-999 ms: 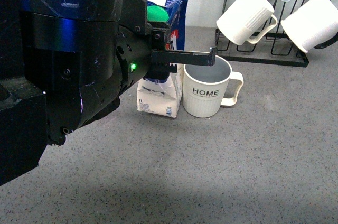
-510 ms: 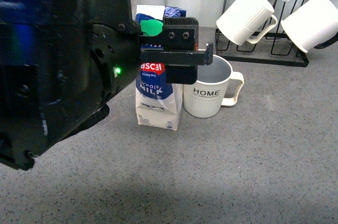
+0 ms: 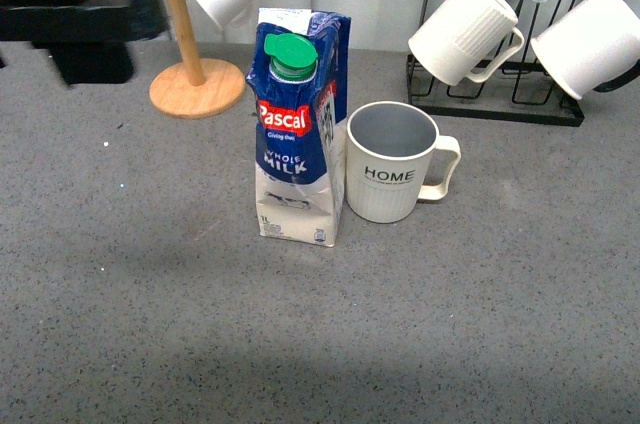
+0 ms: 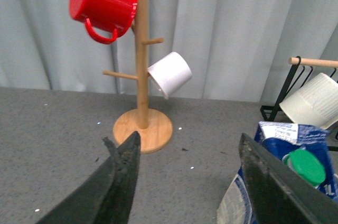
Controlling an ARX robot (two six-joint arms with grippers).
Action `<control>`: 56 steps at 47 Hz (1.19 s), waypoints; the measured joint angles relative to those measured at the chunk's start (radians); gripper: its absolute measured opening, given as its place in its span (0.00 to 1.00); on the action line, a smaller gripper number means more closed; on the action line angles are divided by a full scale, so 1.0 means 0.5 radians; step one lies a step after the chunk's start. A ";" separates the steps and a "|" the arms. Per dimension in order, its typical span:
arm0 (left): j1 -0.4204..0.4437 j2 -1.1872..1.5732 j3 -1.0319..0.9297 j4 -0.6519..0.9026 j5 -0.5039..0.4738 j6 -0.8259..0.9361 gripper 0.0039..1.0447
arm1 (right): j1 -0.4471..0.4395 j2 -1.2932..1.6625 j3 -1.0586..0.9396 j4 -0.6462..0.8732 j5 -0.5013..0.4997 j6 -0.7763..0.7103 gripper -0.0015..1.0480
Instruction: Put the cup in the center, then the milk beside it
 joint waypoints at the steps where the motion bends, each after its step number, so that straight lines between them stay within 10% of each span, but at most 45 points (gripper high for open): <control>1: 0.026 -0.041 -0.035 -0.008 0.027 0.008 0.52 | 0.000 0.000 0.000 0.000 0.000 0.000 0.91; 14: 0.359 -0.607 -0.369 -0.267 0.356 0.037 0.03 | 0.000 0.000 0.000 0.000 -0.005 0.000 0.91; 56: 0.934 -1.993 -0.551 -1.402 0.915 0.050 0.04 | 0.000 0.000 0.000 0.000 -0.004 0.000 0.91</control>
